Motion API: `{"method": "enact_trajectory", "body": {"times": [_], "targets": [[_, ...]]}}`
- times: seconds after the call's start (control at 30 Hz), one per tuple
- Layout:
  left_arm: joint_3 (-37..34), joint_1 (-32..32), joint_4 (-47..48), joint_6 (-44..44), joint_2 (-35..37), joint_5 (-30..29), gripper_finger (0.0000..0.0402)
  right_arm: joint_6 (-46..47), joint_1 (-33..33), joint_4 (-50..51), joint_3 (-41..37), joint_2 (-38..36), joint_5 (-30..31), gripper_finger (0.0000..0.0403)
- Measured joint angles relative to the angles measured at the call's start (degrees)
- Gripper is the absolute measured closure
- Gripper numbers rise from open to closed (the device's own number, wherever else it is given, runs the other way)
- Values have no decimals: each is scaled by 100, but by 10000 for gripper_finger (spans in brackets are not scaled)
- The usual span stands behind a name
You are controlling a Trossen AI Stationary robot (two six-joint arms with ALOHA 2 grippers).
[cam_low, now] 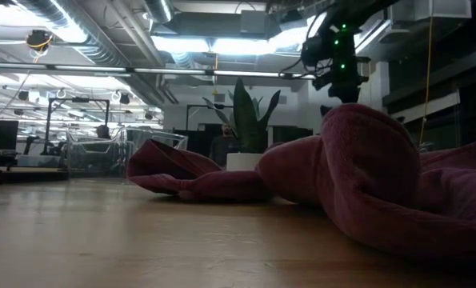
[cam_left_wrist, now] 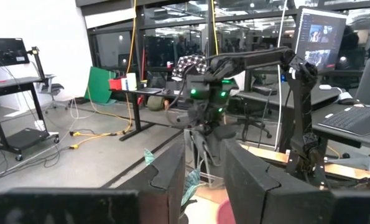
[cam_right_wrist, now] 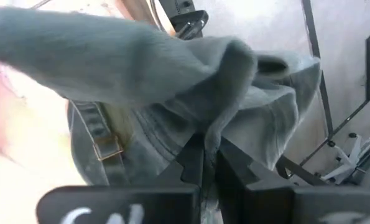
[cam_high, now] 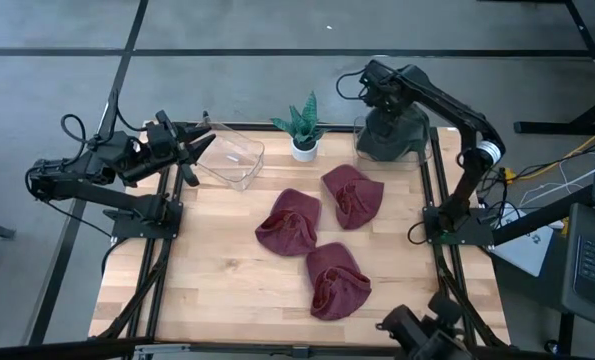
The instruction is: Pick & Place hat
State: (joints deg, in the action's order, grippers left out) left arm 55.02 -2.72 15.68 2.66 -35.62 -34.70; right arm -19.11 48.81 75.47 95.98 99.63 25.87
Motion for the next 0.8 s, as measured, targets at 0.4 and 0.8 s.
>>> {"method": "enact_trajectory", "body": {"times": [0.4, 0.8], "targets": [[0, 0, 107, -44, 0, 0, 305, 383, 73, 362, 0, 93, 599, 377], [0, 0, 107, -48, 0, 2, 308, 688, 67, 486, 0, 60, 913, 268]]}}
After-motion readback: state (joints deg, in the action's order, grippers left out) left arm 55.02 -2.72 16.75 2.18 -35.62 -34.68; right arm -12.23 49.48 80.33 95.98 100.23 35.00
